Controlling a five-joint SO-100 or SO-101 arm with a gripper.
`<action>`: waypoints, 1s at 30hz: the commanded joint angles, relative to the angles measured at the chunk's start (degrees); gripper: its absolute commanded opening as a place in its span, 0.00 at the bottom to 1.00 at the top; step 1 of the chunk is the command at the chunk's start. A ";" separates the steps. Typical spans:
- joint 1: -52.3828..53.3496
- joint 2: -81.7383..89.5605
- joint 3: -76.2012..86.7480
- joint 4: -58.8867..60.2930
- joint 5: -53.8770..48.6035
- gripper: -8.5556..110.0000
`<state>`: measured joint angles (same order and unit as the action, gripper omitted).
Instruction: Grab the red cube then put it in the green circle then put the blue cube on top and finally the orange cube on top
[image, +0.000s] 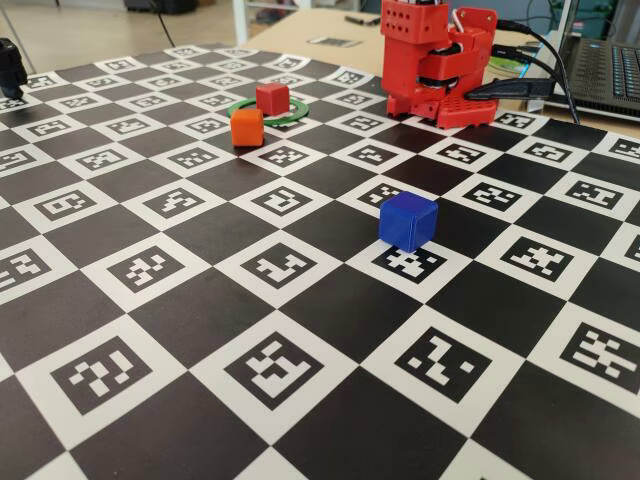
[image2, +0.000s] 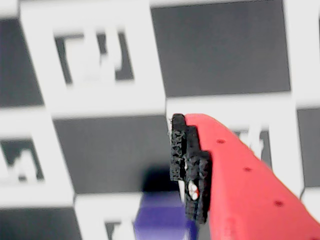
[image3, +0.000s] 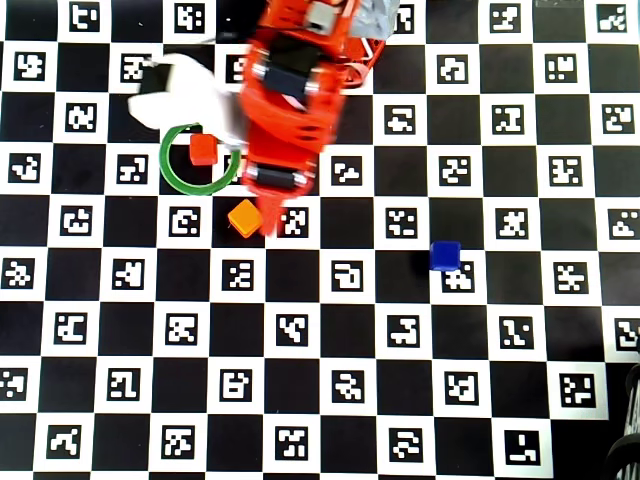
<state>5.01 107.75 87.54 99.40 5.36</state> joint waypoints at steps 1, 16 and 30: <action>-11.51 -3.78 -6.59 3.34 10.02 0.36; -29.09 -12.92 -12.13 -2.20 25.31 0.35; -34.89 -19.51 -7.73 -12.48 27.42 0.37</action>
<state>-29.09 87.54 79.63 89.12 32.43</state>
